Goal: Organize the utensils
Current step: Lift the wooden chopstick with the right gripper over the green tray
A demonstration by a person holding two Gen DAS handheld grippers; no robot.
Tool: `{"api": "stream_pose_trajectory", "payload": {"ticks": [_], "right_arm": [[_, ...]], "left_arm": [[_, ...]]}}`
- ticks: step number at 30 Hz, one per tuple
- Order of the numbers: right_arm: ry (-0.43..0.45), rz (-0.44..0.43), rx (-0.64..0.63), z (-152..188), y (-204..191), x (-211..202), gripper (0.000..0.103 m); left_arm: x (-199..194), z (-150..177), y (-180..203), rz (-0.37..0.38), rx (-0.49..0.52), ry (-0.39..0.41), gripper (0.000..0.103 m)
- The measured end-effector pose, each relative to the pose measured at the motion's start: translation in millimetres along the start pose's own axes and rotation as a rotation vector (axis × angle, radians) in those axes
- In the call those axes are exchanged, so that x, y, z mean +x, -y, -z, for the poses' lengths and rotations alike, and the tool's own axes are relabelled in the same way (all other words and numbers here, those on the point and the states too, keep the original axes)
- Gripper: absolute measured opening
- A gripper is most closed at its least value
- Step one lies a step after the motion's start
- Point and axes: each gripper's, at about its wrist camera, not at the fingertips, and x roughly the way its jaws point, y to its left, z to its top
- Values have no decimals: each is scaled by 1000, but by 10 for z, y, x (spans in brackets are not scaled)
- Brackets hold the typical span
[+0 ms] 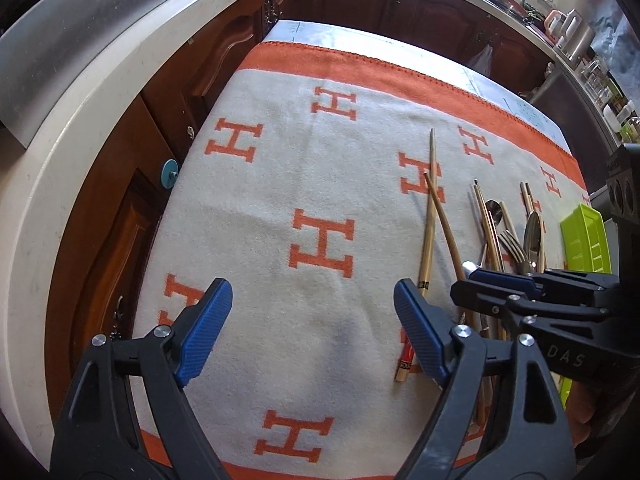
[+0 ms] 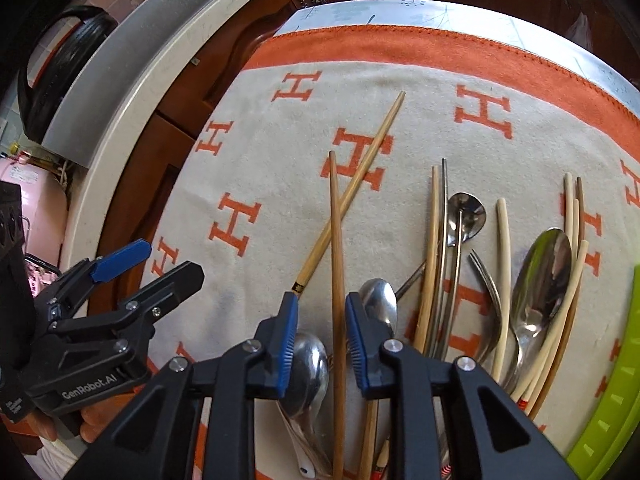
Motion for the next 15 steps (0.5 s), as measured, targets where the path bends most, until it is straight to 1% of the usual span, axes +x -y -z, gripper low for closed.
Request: {"api": "stream_pose_trajectory", "payload": {"ticks": [2, 5, 6, 7, 12, 15], "right_arm": [[-11, 10, -11, 5, -20, 45, 22], [-22, 24, -19, 14, -31, 114, 16], [-25, 27, -20, 26, -24, 136, 10], [-25, 26, -18, 36, -11, 151, 8], [24, 12, -4, 134, 57, 17, 6], [71, -23, 30, 205, 153, -202, 6]], "left_arm": [[10, -2, 4, 3, 2, -1, 82], [16, -5, 15, 8, 4, -1, 82], [16, -9, 20, 11, 3, 1, 82], [16, -13, 24, 13, 3, 1, 82], [26, -43, 117, 30, 19, 7, 81], [35, -64, 215, 42, 37, 7, 75]]}}
